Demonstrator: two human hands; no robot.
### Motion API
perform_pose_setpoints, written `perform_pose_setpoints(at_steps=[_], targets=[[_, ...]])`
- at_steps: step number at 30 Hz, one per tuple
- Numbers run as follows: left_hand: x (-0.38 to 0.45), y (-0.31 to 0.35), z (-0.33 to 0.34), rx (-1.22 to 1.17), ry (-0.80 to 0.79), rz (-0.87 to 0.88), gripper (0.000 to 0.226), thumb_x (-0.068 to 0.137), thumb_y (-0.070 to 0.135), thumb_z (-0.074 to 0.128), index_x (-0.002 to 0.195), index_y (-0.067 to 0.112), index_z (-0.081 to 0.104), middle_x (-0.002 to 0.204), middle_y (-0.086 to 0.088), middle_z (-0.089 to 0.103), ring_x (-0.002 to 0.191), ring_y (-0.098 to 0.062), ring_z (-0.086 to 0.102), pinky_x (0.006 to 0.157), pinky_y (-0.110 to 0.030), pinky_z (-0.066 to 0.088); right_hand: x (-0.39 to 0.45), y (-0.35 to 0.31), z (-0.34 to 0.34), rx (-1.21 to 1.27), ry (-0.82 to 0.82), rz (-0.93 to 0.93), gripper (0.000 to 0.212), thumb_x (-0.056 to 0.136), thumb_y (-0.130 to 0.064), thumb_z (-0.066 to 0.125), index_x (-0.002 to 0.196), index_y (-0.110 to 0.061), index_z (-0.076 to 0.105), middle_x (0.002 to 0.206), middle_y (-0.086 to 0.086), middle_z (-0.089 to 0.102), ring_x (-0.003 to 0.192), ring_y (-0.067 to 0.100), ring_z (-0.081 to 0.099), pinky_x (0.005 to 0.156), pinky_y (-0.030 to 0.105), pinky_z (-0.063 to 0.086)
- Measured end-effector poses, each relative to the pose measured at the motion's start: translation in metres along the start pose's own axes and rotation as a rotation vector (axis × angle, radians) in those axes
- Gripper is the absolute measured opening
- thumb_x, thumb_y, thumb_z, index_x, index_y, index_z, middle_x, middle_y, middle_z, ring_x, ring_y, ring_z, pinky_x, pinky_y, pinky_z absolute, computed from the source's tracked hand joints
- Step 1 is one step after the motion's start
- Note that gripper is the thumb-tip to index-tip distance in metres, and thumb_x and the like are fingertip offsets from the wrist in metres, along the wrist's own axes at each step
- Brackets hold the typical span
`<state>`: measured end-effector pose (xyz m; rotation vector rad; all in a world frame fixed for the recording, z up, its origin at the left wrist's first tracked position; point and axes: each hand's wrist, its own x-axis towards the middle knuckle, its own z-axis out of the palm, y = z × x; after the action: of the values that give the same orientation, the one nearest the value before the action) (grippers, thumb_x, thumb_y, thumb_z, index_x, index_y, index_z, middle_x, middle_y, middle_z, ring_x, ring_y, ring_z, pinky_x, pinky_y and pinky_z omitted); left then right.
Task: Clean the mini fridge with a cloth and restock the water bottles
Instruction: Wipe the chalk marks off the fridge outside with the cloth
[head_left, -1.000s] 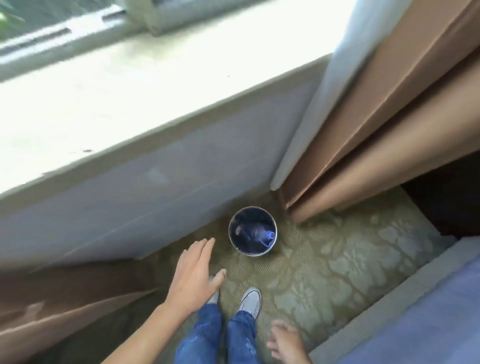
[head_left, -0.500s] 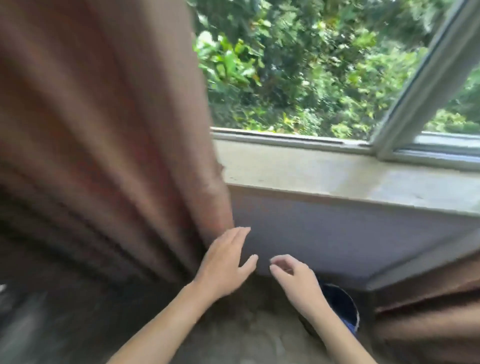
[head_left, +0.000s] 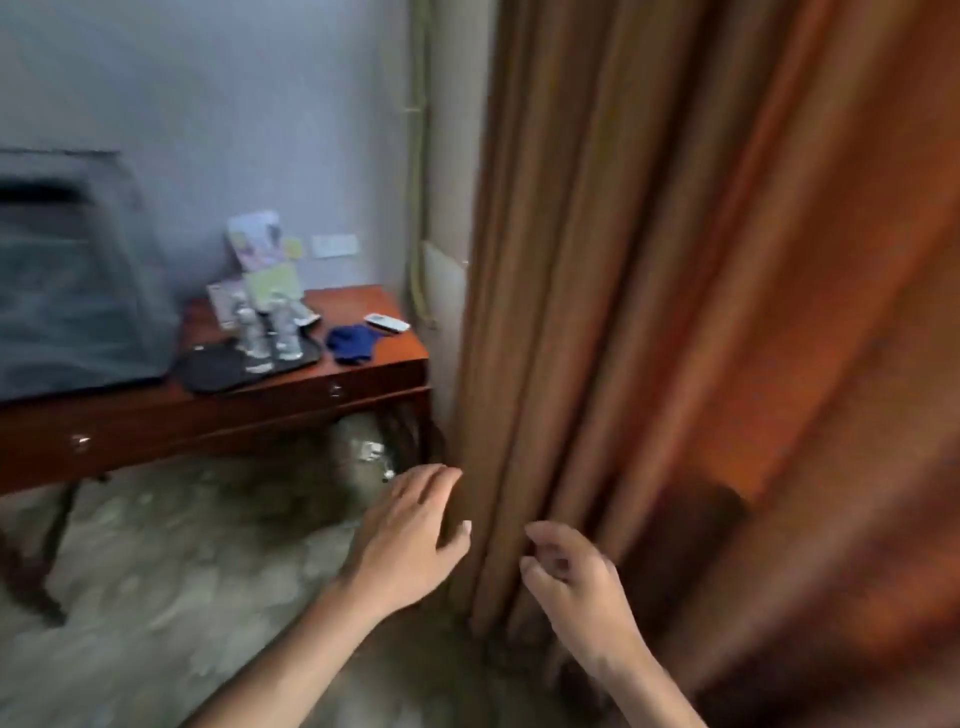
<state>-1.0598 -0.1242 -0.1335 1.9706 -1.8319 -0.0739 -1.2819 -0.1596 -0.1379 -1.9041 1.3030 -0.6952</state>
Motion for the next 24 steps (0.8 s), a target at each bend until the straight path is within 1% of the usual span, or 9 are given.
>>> perform_pose_setpoints(at_steps=[3, 6, 9, 12, 13, 16, 18, 20, 24], targets=[[0.003, -0.066, -0.025, 0.045, 0.063, -0.135, 0.066, 0.093, 0.058, 0.041, 0.147, 0.021, 0.046, 0.148, 0.005, 0.049, 0.138, -0.016, 0.046, 0.117, -0.033, 0.036, 0.059, -0.039, 0.037, -0.069, -0.074, -0.082, 0.035, 0.088, -0.031, 0.069, 0.122, -0.034, 0.065, 0.116, -0.022, 0.066, 0.109, -0.005, 0.060, 0.100, 0.025, 0.049], [0.012, -0.121, -0.043, 0.060, 0.125, -0.274, 0.063, 0.096, 0.053, 0.049, 0.150, 0.021, 0.044, 0.151, 0.005, 0.047, 0.142, -0.016, 0.041, 0.118, -0.033, 0.031, 0.121, -0.070, 0.078, -0.091, -0.125, -0.175, 0.039, 0.089, -0.028, 0.071, 0.127, -0.031, 0.064, 0.122, -0.020, 0.063, 0.117, -0.002, 0.057, 0.105, 0.025, 0.046], [0.023, -0.164, -0.053, 0.066, 0.178, -0.391, 0.064, 0.093, 0.053, 0.050, 0.149, 0.021, 0.046, 0.150, 0.005, 0.048, 0.142, -0.015, 0.040, 0.118, -0.035, 0.031, 0.178, -0.095, 0.117, -0.095, -0.176, -0.240, 0.039, 0.089, -0.027, 0.071, 0.127, -0.031, 0.063, 0.121, -0.018, 0.060, 0.115, 0.000, 0.056, 0.100, 0.018, 0.041], [0.040, -0.206, -0.061, 0.082, 0.184, -0.510, 0.066, 0.093, 0.055, 0.047, 0.151, 0.024, 0.043, 0.153, 0.008, 0.045, 0.144, -0.012, 0.036, 0.120, -0.034, 0.028, 0.233, -0.118, 0.156, -0.088, -0.288, -0.271, 0.039, 0.090, -0.023, 0.070, 0.127, -0.032, 0.061, 0.119, -0.019, 0.055, 0.107, -0.004, 0.051, 0.093, 0.014, 0.038], [0.045, -0.218, -0.064, 0.094, 0.176, -0.541, 0.067, 0.093, 0.057, 0.045, 0.152, 0.025, 0.041, 0.155, 0.009, 0.042, 0.146, -0.011, 0.033, 0.122, -0.033, 0.027, 0.249, -0.124, 0.167, -0.089, -0.318, -0.288, 0.039, 0.090, -0.022, 0.070, 0.127, -0.031, 0.062, 0.119, -0.018, 0.055, 0.107, -0.003, 0.051, 0.093, 0.015, 0.039], [0.068, -0.255, -0.074, 0.123, 0.176, -0.641, 0.078, 0.089, 0.065, 0.031, 0.156, 0.026, 0.036, 0.159, 0.009, 0.037, 0.149, -0.010, 0.029, 0.124, -0.032, 0.022, 0.307, -0.139, 0.200, -0.072, -0.359, -0.326, 0.042, 0.085, -0.021, 0.072, 0.125, -0.029, 0.062, 0.122, -0.014, 0.059, 0.117, 0.006, 0.055, 0.103, 0.025, 0.044], [0.084, -0.274, -0.082, 0.133, 0.190, -0.681, 0.082, 0.086, 0.068, 0.025, 0.156, 0.026, 0.036, 0.159, 0.009, 0.037, 0.149, -0.009, 0.029, 0.123, -0.029, 0.019, 0.340, -0.148, 0.217, -0.053, -0.404, -0.320, 0.042, 0.084, -0.023, 0.072, 0.122, -0.032, 0.060, 0.122, -0.015, 0.059, 0.118, 0.007, 0.055, 0.105, 0.028, 0.044], [0.102, -0.295, -0.085, 0.158, 0.206, -0.698, 0.083, 0.085, 0.068, 0.024, 0.155, 0.027, 0.037, 0.157, 0.010, 0.039, 0.148, -0.009, 0.031, 0.121, -0.027, 0.020, 0.374, -0.158, 0.235, -0.045, -0.417, -0.338, 0.041, 0.085, -0.025, 0.072, 0.123, -0.032, 0.060, 0.121, -0.016, 0.057, 0.118, 0.006, 0.054, 0.105, 0.027, 0.044], [0.124, -0.332, -0.070, 0.133, 0.160, -0.752, 0.078, 0.087, 0.066, 0.031, 0.154, 0.026, 0.039, 0.154, 0.011, 0.041, 0.146, -0.009, 0.033, 0.122, -0.033, 0.027, 0.426, -0.168, 0.271, -0.079, -0.470, -0.307, 0.042, 0.088, -0.025, 0.070, 0.128, -0.026, 0.061, 0.122, -0.016, 0.055, 0.119, 0.006, 0.052, 0.106, 0.026, 0.043]])
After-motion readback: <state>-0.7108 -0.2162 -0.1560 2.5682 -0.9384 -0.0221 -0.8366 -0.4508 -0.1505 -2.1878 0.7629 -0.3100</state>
